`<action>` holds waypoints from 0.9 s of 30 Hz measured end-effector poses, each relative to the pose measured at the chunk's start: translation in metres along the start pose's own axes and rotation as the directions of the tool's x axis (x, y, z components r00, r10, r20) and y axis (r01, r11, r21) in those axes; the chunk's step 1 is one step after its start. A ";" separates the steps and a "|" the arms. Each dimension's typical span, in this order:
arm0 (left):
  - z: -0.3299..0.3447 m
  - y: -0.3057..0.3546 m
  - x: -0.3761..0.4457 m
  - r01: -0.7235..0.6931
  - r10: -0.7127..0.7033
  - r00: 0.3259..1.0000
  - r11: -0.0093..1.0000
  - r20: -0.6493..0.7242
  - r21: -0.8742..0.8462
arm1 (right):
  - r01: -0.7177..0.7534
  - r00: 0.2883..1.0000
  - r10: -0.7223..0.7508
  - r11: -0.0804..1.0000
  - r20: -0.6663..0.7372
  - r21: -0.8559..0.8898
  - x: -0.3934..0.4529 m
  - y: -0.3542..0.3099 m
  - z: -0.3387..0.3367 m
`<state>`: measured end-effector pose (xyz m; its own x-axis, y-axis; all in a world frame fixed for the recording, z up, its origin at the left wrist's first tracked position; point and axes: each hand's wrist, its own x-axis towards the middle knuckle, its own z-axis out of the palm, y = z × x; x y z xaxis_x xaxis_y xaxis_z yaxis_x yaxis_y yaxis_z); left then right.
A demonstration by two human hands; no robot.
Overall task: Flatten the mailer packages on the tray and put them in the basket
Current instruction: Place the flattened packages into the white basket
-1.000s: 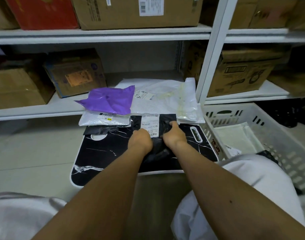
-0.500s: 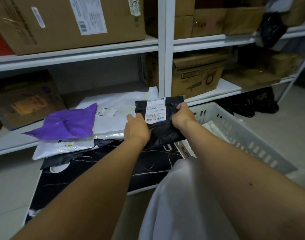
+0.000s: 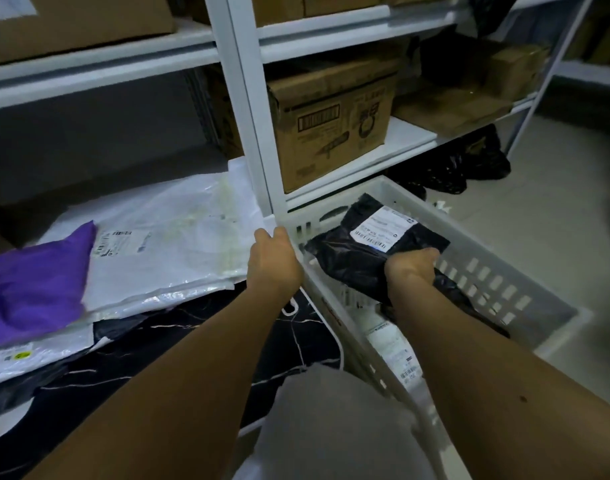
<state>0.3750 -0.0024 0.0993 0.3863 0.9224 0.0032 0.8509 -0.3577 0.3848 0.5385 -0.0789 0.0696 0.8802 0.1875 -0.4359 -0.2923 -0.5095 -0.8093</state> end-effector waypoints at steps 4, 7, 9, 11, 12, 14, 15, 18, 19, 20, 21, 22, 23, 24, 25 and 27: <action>0.029 0.006 0.026 -0.066 0.066 0.997 0.998 0.029 0.008 | -0.063 0.992 0.063 0.998 -0.109 0.001 0.028 0.013 0.013; 0.055 0.010 0.045 -0.139 0.139 0.990 0.990 0.011 0.013 | -0.131 0.985 0.134 0.991 -0.110 0.034 0.052 0.026 0.033; 0.070 0.010 0.056 -0.193 0.193 0.981 0.981 0.001 0.019 | -0.143 0.985 0.145 0.989 -0.093 0.031 0.061 0.032 0.045; 0.086 0.009 0.070 -0.236 0.235 0.972 0.972 0.009 0.023 | -0.148 0.986 0.150 0.989 -0.077 0.031 0.075 0.037 0.060; 0.093 0.008 0.075 -0.247 0.247 0.969 0.969 0.015 0.024 | -0.173 0.983 0.177 0.983 -0.059 0.059 0.080 0.040 0.067; 0.109 0.003 0.085 -0.268 0.267 0.963 0.963 0.021 0.034 | -0.192 0.981 0.194 0.979 -0.027 0.063 0.092 0.045 0.081; 0.115 0.001 0.090 -0.278 0.277 0.961 0.960 0.023 0.039 | -0.178 0.984 0.179 0.983 -0.014 0.047 0.097 0.047 0.088; 0.132 0.000 0.100 -0.318 0.317 0.948 0.947 0.013 0.050 | -0.120 0.992 0.122 0.989 0.027 -0.084 0.108 0.052 0.108; 0.135 0.002 0.102 -0.320 0.320 0.947 0.946 0.006 0.047 | -0.126 0.989 0.135 0.983 0.060 -0.135 0.109 0.053 0.113; 0.137 0.004 0.103 -0.314 0.315 0.949 0.948 -0.002 0.051 | -0.153 0.981 0.170 0.974 0.094 -0.170 0.109 0.054 0.117; 0.141 0.006 0.104 -0.308 0.310 0.951 0.949 -0.012 0.067 | -0.161 0.976 0.189 0.961 0.109 -0.225 0.109 0.057 0.120; 0.144 0.007 0.106 -0.302 0.305 0.952 0.950 -0.026 0.082 | -0.137 0.976 0.178 0.950 0.127 -0.281 0.111 0.059 0.124; 0.146 0.007 0.106 -0.296 0.301 0.953 0.950 -0.039 0.096 | -0.098 0.977 0.154 0.937 0.145 -0.336 0.110 0.061 0.126; 0.148 0.006 0.106 -0.292 0.297 0.954 0.951 -0.046 0.102 | -0.059 0.979 0.126 0.929 0.161 -0.365 0.110 0.062 0.129; 0.148 0.006 0.106 -0.291 0.297 0.953 0.951 -0.054 0.101 | -0.036 0.979 0.109 0.924 0.172 -0.380 0.110 0.062 0.130; 0.148 0.006 0.105 -0.302 0.310 0.949 0.947 -0.060 0.112 | -0.020 0.982 0.091 0.922 0.167 -0.388 0.111 0.060 0.135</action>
<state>0.4736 0.0708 -0.0346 0.6087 0.7732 0.1778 0.7288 -0.6335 0.2599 0.5686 0.0248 -0.0808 0.7751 0.2777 -0.5675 -0.1418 -0.7989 -0.5845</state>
